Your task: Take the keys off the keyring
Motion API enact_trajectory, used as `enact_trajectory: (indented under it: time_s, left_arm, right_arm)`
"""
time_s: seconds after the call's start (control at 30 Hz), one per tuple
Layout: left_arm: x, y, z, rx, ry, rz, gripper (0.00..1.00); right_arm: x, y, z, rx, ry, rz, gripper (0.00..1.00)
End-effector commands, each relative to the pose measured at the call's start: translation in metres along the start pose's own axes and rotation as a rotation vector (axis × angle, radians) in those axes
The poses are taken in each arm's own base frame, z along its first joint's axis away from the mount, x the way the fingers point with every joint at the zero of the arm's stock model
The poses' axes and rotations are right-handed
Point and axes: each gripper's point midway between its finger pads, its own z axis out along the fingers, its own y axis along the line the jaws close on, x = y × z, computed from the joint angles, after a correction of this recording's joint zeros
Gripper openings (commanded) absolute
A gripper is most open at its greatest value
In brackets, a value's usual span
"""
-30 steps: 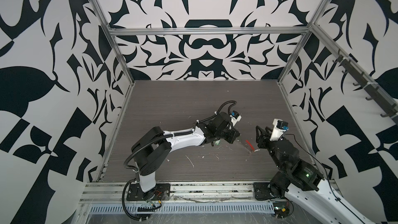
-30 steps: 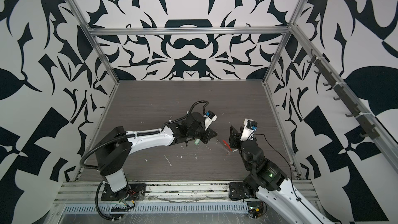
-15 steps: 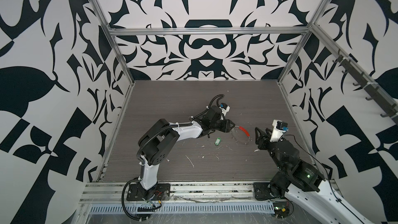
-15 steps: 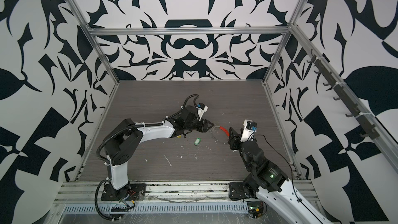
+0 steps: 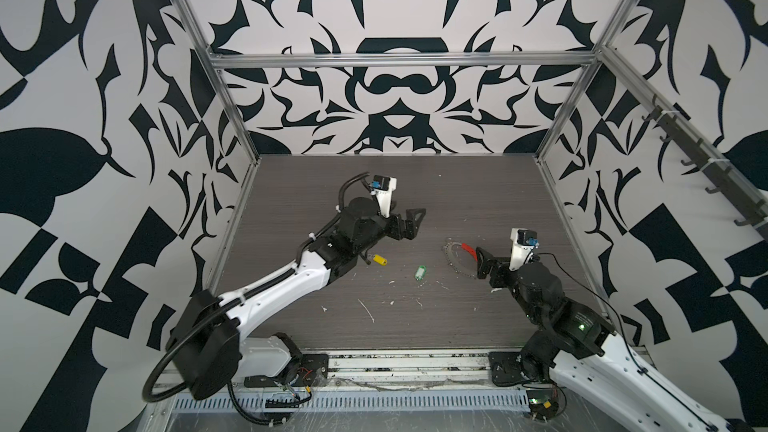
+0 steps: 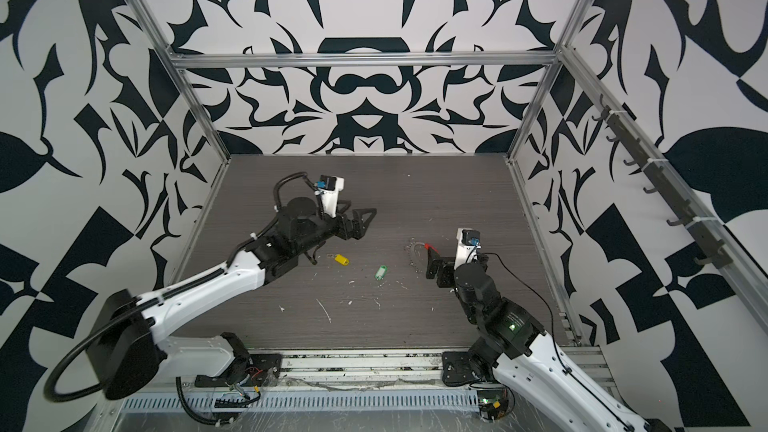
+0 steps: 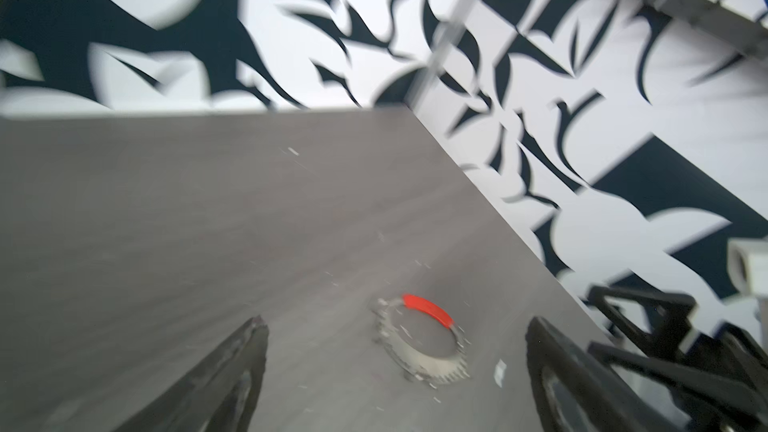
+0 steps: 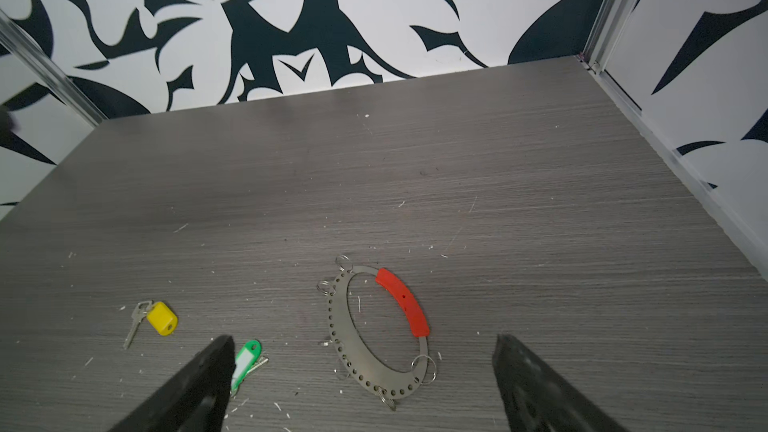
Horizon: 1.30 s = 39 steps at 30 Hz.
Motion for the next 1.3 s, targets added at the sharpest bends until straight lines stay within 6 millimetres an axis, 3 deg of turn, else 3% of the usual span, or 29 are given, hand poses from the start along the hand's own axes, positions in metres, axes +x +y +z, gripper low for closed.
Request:
enact_trajectory:
  time_s: [0.0,0.13,0.27,0.33,0.43,0.53,0.63,0.77,0.93,1.03,1.13,1.27]
  left_arm:
    - [-0.021,0.059,-0.036,-0.28,-0.094,0.092,0.99]
    - [-0.058,0.122,-0.09,-0.529,-0.245,0.103,0.99]
    - [-0.067,0.197,-0.13,-0.773,-0.273,0.073,0.99]
    - [-0.056,0.232,-0.135,-0.846,-0.251,0.056,0.99]
    - [-0.024,0.281,-0.13,-0.919,-0.15,0.037,0.99]
    - [0.009,0.315,-0.126,-0.986,-0.073,0.062,0.99]
    - [0.037,0.335,-0.124,-1.007,-0.038,0.076,0.99]
    - [0.051,0.342,-0.114,-0.97,-0.013,0.14,0.99]
    - [0.078,0.348,-0.099,-0.89,0.025,0.146,0.99]
    - [0.08,0.353,-0.104,-0.913,-0.022,0.128,0.99]
    - [0.087,0.362,-0.119,-0.907,-0.098,0.06,0.99]
    - [0.089,0.363,-0.118,-0.91,-0.069,0.047,0.99]
  right_arm:
    - [-0.029,0.008,-0.003,-0.001,-0.054,0.013,1.0]
    - [-0.03,0.013,0.0,-0.019,-0.062,0.042,1.0]
    - [-0.03,0.018,0.001,-0.059,-0.081,0.068,1.0]
    - [-0.032,0.019,0.0,-0.076,-0.106,0.09,1.0]
    - [-0.033,0.016,-0.003,-0.076,-0.131,0.101,1.0]
    - [-0.033,0.011,-0.004,-0.047,-0.126,0.105,1.0]
    - [-0.034,0.005,-0.004,-0.008,-0.117,0.106,1.0]
    - [-0.038,-0.006,-0.003,0.076,-0.114,0.108,0.99]
    - [-0.046,-0.003,0.004,0.089,-0.166,0.095,0.99]
    - [-0.054,-0.006,0.009,0.126,-0.223,0.033,0.99]
    - [-0.069,-0.025,0.009,0.284,-0.304,-0.076,0.99]
    - [-0.081,-0.044,0.021,0.443,-0.363,-0.286,0.99]
